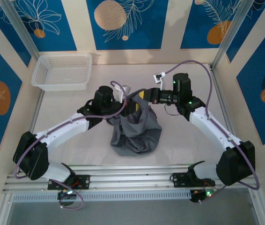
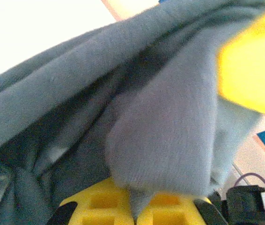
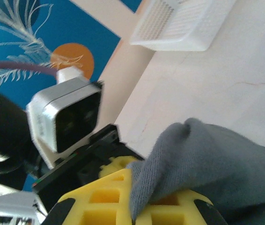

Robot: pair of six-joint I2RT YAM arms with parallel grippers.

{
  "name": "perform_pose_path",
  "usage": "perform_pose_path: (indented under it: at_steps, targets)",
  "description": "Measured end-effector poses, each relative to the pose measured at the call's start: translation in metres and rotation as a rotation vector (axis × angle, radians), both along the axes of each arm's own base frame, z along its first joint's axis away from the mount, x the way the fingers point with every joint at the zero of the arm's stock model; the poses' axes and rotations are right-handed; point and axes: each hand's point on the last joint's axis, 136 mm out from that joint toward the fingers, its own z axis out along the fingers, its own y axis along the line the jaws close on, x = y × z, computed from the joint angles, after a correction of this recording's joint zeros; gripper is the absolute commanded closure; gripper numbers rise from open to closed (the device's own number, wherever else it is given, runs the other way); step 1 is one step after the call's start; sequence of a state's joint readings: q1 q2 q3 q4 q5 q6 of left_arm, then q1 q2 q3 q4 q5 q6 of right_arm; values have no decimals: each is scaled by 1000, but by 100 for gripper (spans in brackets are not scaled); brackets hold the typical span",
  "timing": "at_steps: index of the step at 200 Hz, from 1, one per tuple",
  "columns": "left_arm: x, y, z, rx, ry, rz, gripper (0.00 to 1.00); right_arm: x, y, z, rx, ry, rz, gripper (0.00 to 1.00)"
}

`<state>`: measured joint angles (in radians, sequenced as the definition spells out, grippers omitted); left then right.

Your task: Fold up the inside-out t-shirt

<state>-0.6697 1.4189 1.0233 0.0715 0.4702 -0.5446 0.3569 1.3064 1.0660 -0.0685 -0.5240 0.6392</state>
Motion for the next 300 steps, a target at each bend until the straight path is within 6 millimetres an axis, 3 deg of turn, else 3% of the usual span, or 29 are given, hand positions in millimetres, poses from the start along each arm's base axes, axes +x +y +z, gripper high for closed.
perform_pose_path:
  at_steps: [18,38,53,72,86,113,124,136,159,182,209,225,237,245,255,260,284,300]
  targets:
    - [-8,3,11,-21,16,-7,100,19,-17,-15,-23,50,-76,98]
    - [-17,4,39,-79,29,-18,100,39,-27,-51,-101,143,-119,94]
    - [-18,4,55,-104,45,-13,100,39,-25,-70,-129,190,-103,79]
    - [-20,4,65,-115,65,-15,100,35,-32,-73,-169,159,-138,50]
    - [-20,4,71,-121,59,-15,100,28,-44,-61,-187,94,-188,45]
    - [-18,3,75,-128,67,-11,100,-11,-57,-2,-152,-164,-240,50]
    - [-16,1,75,-130,81,-5,100,-38,-47,23,-124,-313,-202,50]
    - [-12,-1,75,-132,95,6,99,-68,-28,37,-96,-436,-130,49]
    - [-4,-6,78,-134,107,30,97,-93,9,35,-105,-584,-52,45]
    - [1,-9,87,-145,114,64,95,-70,30,10,-242,-652,-139,43]
    - [2,-12,95,-159,118,95,93,-21,21,-17,-442,-666,-327,40]
    - [2,-12,94,-159,129,113,92,-5,20,-19,-481,-676,-371,43]
    - [3,-12,94,-162,136,122,92,2,23,-16,-487,-680,-386,51]
    - [4,-12,94,-162,135,131,91,5,24,-14,-488,-674,-391,65]
    - [6,-11,95,-163,129,142,89,7,25,-13,-488,-663,-382,93]
    - [7,-10,95,-162,127,147,87,8,25,-14,-486,-651,-378,99]
    - [10,-5,89,-108,109,175,81,9,20,-15,-434,-587,-325,100]
    - [18,8,90,-52,82,226,76,-1,20,-12,-343,-545,-227,100]
